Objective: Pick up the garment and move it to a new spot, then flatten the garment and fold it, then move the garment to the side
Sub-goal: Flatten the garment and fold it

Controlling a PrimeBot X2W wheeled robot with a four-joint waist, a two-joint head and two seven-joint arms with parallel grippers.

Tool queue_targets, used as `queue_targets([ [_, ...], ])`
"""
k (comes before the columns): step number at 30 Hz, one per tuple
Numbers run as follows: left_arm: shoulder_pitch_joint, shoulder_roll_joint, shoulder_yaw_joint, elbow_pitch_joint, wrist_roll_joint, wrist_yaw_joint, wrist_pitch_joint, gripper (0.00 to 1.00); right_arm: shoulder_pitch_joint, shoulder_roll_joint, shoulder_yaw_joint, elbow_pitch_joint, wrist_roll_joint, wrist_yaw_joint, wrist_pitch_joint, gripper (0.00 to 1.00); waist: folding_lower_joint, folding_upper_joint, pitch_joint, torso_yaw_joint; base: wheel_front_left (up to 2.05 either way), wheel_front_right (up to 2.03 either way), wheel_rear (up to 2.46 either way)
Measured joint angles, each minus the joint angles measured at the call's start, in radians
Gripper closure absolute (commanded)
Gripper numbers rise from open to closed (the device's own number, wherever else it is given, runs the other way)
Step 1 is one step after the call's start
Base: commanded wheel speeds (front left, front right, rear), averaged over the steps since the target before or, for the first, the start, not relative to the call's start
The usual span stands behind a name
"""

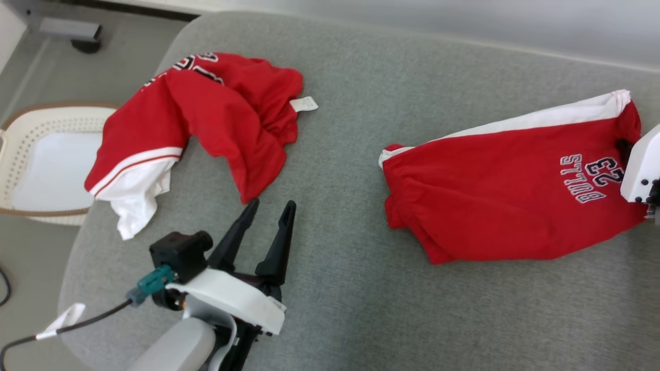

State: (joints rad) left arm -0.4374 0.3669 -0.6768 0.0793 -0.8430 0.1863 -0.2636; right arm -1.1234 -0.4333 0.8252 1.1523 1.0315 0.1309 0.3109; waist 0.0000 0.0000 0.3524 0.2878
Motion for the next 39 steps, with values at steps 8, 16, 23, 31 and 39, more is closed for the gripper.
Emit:
queue_targets([
  [8,0.082,-0.02,0.089,0.012,0.157,-0.002,-0.001,0.0,0.048,0.026,-0.033,0.015,0.053,0.001,-0.066,1.0,0.0,0.0,-0.081,-0.06,0.0,0.0,0.0],
  [16,0.183,-0.054,0.19,0.042,0.268,-0.02,-0.001,0.0,0.179,0.022,-0.062,-0.052,0.128,0.001,-0.132,1.0,-0.0001,0.0,-0.17,-0.157,0.0,0.0,0.0],
  [23,0.256,-0.097,0.254,0.077,0.332,-0.063,-0.001,0.0,0.29,-0.023,-0.075,-0.119,0.174,0.001,-0.201,1.0,-0.0001,0.0,-0.246,-0.231,0.0,0.0,0.0],
  [31,0.269,-0.138,0.278,0.117,0.362,-0.112,-0.001,0.0,0.272,-0.035,-0.067,-0.11,0.167,0.001,-0.23,1.0,-0.0002,0.0,-0.295,-0.264,0.0,0.0,0.0],
  [39,0.274,-0.191,0.291,0.166,0.378,-0.145,-0.001,0.0,0.173,0.074,0.01,-0.072,0.095,0.001,-0.173,1.0,-0.0001,0.0,-0.288,-0.216,0.0,0.0,0.0],
])
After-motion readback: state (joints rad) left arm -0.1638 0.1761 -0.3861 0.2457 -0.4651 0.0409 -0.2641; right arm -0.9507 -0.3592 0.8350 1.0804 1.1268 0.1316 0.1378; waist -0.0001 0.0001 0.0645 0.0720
